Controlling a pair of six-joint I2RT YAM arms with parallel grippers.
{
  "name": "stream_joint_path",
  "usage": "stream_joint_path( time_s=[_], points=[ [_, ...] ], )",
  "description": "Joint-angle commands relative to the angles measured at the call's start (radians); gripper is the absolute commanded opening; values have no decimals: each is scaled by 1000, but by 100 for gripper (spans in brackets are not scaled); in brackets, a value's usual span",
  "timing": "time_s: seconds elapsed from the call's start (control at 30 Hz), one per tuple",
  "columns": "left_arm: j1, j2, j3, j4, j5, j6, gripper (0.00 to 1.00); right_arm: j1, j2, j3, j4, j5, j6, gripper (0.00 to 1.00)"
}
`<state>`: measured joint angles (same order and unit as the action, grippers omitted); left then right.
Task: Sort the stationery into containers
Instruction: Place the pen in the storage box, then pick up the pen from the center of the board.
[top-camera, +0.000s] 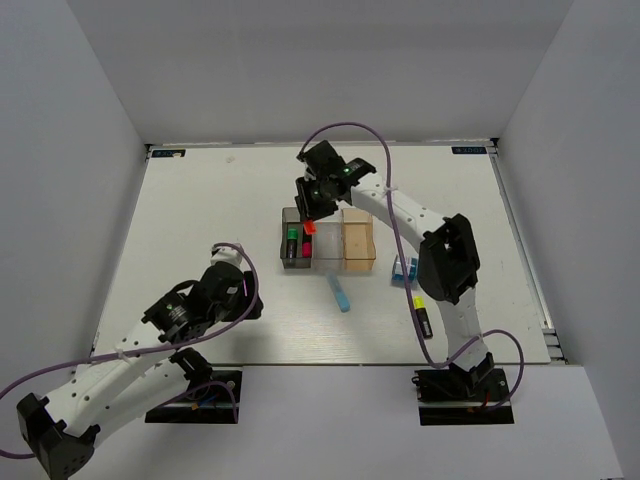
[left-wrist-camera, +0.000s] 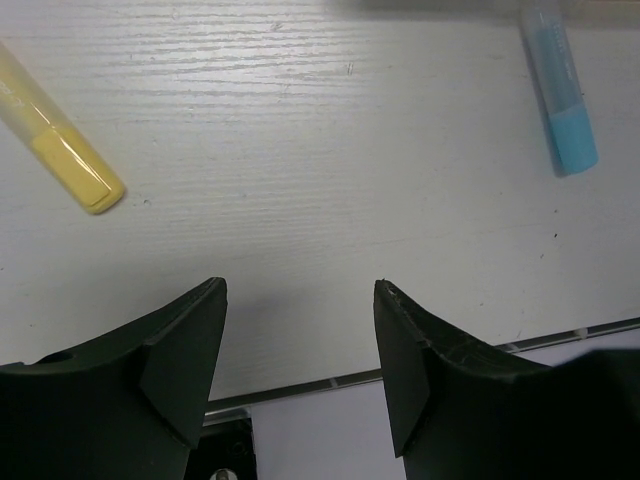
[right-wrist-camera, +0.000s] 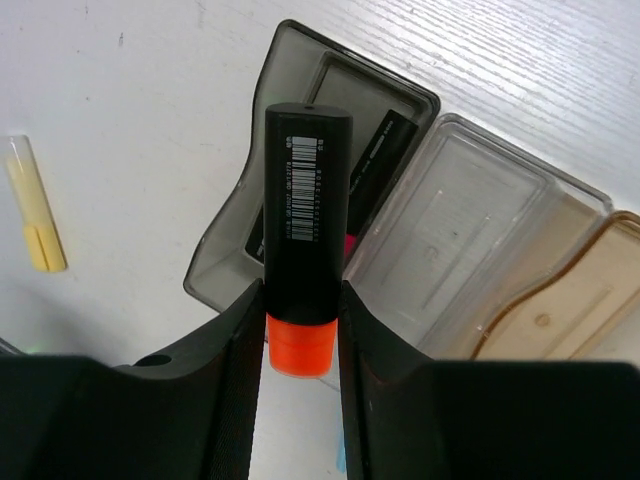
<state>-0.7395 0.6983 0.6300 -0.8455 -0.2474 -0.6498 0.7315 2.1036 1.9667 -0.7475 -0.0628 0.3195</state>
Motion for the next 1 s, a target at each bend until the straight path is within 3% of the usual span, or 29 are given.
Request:
stream_joint_path(
  time_s=[0.0,0.23,0.37,0.47,0.53,0.63,0.7,0.73,0.77,0.87,0.9,0.97],
  points=[
    [-4,-6,-12,3,-12,-17,71,26,47,11,53,28,99,0],
    [-4,-37,-35,8,-7,-30,71,51,114,51,72,6,128,0],
    [-6,-46,-36,-7,-9,-30,71,51,110,41,83,-8,119,38],
    [-4,-46,-33,-9,-9,-30,71,49,78,32,86,-29,99,44],
    [-4,-42,-29,0,0,-27,71,51,55,11,114,-42,87,54],
    [-4,-22,-27,22,14,-22,69,52,-11,-43,138,-52,64,57],
    [-3,-10,-24,64,42,-13,52,46,-60,-57,135,-48,26,47],
    [-3,24,-15,98,68,-11,42,43,-98,-90,142,-34,7,15],
    [-4,44,-7,111,83,1,23,45,-120,-106,142,-16,-35,0],
    [-59,157,68,198,141,4,0,40,-278,-265,242,145,-202,0],
    [-76,218,83,218,145,7,0,40,-403,-378,287,223,-253,0],
    [-145,317,172,282,128,24,0,1,-477,-524,341,338,-266,0]
  ],
)
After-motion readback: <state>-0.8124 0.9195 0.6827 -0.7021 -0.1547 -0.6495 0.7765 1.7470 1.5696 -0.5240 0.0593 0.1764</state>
